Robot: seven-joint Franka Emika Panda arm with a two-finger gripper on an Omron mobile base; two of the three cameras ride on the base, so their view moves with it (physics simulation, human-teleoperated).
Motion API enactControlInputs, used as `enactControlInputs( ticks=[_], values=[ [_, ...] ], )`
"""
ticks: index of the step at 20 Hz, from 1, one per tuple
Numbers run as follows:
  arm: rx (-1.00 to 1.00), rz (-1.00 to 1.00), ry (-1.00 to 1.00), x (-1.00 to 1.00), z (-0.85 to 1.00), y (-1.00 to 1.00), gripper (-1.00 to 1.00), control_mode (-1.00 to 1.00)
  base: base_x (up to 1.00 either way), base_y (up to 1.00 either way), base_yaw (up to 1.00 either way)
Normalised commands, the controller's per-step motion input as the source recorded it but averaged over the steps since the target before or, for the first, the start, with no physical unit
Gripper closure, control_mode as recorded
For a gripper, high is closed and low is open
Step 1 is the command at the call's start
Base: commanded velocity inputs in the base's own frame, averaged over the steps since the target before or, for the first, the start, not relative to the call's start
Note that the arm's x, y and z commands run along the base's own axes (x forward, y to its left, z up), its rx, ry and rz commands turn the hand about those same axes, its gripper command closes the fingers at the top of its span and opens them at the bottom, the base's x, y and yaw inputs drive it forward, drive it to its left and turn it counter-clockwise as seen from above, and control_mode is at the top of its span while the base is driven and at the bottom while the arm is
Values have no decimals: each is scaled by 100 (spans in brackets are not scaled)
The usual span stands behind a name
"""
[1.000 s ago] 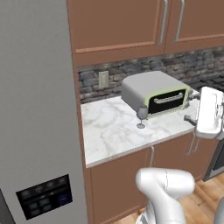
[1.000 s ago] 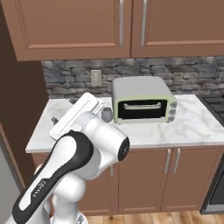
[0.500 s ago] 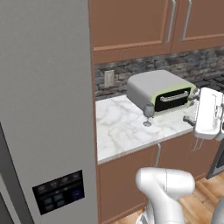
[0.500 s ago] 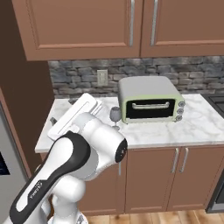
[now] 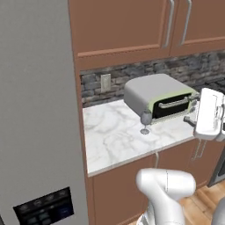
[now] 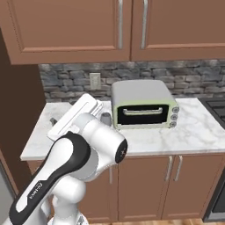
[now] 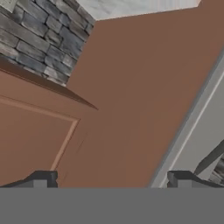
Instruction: Retrieve the wine glasses from the counter and place one next to each plate.
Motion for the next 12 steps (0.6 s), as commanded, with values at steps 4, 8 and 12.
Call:
enactControlInputs(
  ticks=[4, 8, 12],
  values=[
    [0, 0, 0, 0, 0, 0, -100, 100, -4, -72, 2],
    [0, 0, 0, 0, 0, 0, -100, 100, 0, -31, 0],
    [0, 0, 0, 0, 0, 0, -100, 100, 6, 28, 0]
  ],
)
